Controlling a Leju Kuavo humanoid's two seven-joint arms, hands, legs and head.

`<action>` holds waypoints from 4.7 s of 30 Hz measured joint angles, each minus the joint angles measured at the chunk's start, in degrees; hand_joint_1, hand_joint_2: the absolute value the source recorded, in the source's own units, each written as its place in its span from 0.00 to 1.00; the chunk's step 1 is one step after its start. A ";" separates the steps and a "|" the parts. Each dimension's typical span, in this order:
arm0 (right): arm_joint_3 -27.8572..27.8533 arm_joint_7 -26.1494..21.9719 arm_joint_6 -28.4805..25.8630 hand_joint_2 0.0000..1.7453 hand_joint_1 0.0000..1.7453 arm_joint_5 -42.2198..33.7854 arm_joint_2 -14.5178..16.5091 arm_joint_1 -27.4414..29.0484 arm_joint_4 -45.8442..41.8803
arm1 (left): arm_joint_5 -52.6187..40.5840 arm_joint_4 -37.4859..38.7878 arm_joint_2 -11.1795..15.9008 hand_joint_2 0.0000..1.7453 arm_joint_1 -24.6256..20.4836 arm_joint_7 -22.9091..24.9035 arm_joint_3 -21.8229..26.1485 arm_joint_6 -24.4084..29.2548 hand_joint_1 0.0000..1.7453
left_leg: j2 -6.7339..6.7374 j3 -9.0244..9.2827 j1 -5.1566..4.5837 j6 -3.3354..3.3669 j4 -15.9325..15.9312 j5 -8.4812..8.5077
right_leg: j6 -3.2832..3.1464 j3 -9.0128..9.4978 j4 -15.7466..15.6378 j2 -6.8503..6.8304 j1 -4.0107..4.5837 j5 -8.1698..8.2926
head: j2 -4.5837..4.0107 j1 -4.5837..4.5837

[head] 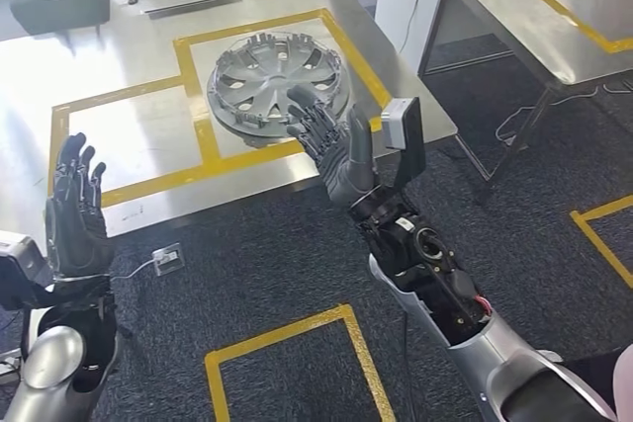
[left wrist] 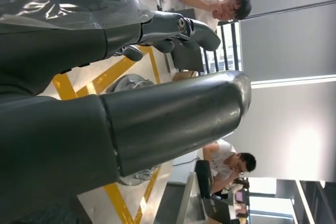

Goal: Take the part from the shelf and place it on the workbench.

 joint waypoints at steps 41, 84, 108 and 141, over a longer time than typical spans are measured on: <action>0.00 0.87 -0.11 0.00 0.00 0.00 -0.50 0.35 -0.60 | 0.77 -2.04 0.88 0.00 0.12 1.80 -0.04 2.43 0.00 | 0.27 -0.05 -0.36 3.78 -7.97 2.89 | 2.80 -7.03 18.24 0.44 -0.63 -9.83 | 0.00 0.83; 0.61 1.58 0.01 0.00 0.00 -0.48 -0.86 0.58 -0.94 | 1.42 -2.83 1.62 0.00 0.55 1.36 -0.13 3.43 0.00 | 3.47 1.63 -0.77 1.95 -8.44 1.67 | 0.98 2.94 0.92 -1.11 -0.16 -3.02 | 0.00 0.99; 1.19 1.35 -0.11 0.00 0.00 -1.49 -1.08 1.39 -0.93 | 1.75 -2.68 1.42 0.00 0.64 0.37 -0.24 2.91 0.00 | 3.01 1.43 -0.37 3.51 -8.45 1.86 | 3.07 -3.31 12.39 0.22 -0.76 -5.93 | 0.00 1.19; 0.20 -1.19 -8.97 0.00 0.00 5.74 -2.46 5.44 -4.34 | 1.92 -2.26 0.80 0.00 0.11 0.02 -0.44 0.77 0.00 | 4.37 1.27 -0.47 2.58 -7.97 1.63 | 2.44 0.79 3.37 -2.18 -0.35 -3.16 | 0.00 1.84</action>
